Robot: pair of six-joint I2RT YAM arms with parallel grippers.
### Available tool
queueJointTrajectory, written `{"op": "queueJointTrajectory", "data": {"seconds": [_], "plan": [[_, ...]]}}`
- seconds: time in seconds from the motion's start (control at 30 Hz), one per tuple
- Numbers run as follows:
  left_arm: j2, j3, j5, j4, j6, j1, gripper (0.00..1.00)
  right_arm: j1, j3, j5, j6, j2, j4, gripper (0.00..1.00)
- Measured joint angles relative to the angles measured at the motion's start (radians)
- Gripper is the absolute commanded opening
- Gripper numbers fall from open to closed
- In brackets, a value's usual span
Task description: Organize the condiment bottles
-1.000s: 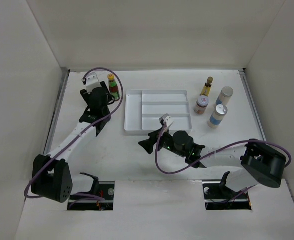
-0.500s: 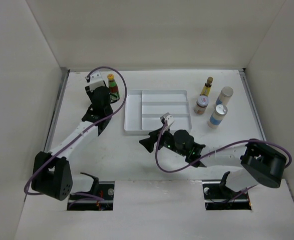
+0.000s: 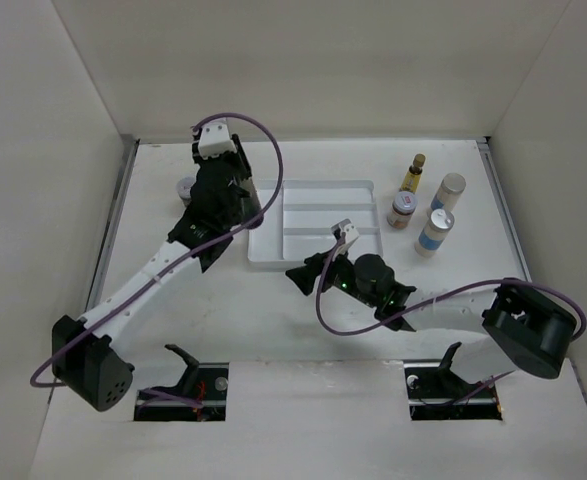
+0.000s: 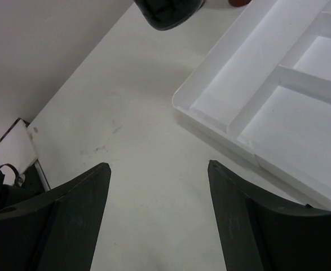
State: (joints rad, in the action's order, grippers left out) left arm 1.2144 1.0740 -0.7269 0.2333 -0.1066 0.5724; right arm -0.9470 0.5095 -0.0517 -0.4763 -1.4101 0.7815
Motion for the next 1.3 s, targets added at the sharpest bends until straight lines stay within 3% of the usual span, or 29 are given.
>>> {"op": "queueJointTrajectory", "data": {"seconds": [0.47, 0.77, 0.83, 1.07, 1.23, 1.3], "plan": [[0.445, 0.196, 0.118, 0.085, 0.007, -0.015, 0.13, 0.028, -0.016, 0.0, -0.04, 0.013, 0.016, 0.76], [0.57, 0.246, 0.166, 0.13, 0.006, -0.056, 0.17, 0.031, -0.016, 0.0, -0.042, 0.013, 0.016, 0.77], [0.578, 0.246, 0.17, 0.145, 0.006, -0.064, 0.26, 0.031, -0.016, 0.0, -0.042, 0.013, 0.016, 0.77], [0.576, 0.192, 0.172, 0.284, 0.011, -0.072, 0.75, 0.031, -0.016, 0.0, -0.043, 0.013, 0.016, 0.79], [0.517, 0.129, 0.159, 0.313, 0.012, -0.066, 1.0, 0.031, -0.016, 0.0, -0.044, 0.013, 0.016, 0.8], [0.463, 0.096, 0.154, 0.312, 0.01, -0.063, 1.0, 0.034, -0.016, 0.0, -0.044, 0.013, 0.016, 0.8]]}}
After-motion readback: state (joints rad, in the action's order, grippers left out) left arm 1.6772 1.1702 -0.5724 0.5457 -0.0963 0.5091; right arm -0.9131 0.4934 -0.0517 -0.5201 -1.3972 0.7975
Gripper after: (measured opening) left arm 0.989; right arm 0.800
